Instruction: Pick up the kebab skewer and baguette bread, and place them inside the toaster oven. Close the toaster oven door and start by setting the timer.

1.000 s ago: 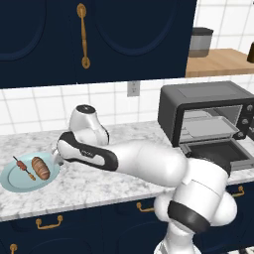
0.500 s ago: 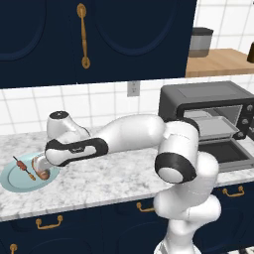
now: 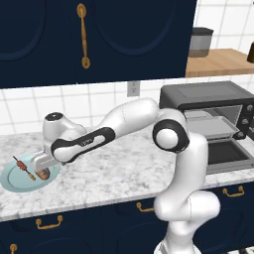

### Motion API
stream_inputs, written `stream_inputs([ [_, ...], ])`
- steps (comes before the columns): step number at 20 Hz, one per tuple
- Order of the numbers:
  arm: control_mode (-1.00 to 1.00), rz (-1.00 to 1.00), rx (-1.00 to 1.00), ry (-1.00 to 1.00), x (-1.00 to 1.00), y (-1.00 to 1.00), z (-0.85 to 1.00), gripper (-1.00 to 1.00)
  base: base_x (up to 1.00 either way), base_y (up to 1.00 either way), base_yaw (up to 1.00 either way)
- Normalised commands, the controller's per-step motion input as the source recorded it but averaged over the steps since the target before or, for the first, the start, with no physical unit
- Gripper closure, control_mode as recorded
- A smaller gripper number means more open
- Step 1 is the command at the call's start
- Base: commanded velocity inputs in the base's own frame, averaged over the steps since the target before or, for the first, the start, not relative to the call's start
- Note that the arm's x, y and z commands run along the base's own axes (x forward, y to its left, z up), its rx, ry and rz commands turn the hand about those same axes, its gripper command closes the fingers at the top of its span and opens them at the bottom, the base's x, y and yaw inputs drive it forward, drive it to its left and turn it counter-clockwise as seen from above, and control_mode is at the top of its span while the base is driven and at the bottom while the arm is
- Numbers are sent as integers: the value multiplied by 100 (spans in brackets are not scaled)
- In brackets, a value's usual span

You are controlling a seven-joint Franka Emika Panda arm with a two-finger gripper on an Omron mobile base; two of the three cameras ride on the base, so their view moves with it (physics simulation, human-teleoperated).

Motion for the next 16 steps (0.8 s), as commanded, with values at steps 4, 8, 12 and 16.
stream_inputs([
  [4, -100, -4, 0, 3, 13, 31, -21, -100, 0, 0, 0],
  [8, -100, -6, 0, 1, 16, 10, -10, -100, 0, 0, 0],
  [12, -100, -7, 0, 0, 13, 0, -18, -100, 0, 0, 0],
  [16, -100, -5, 0, 0, 5, 0, -34, -100, 0, 0, 0],
])
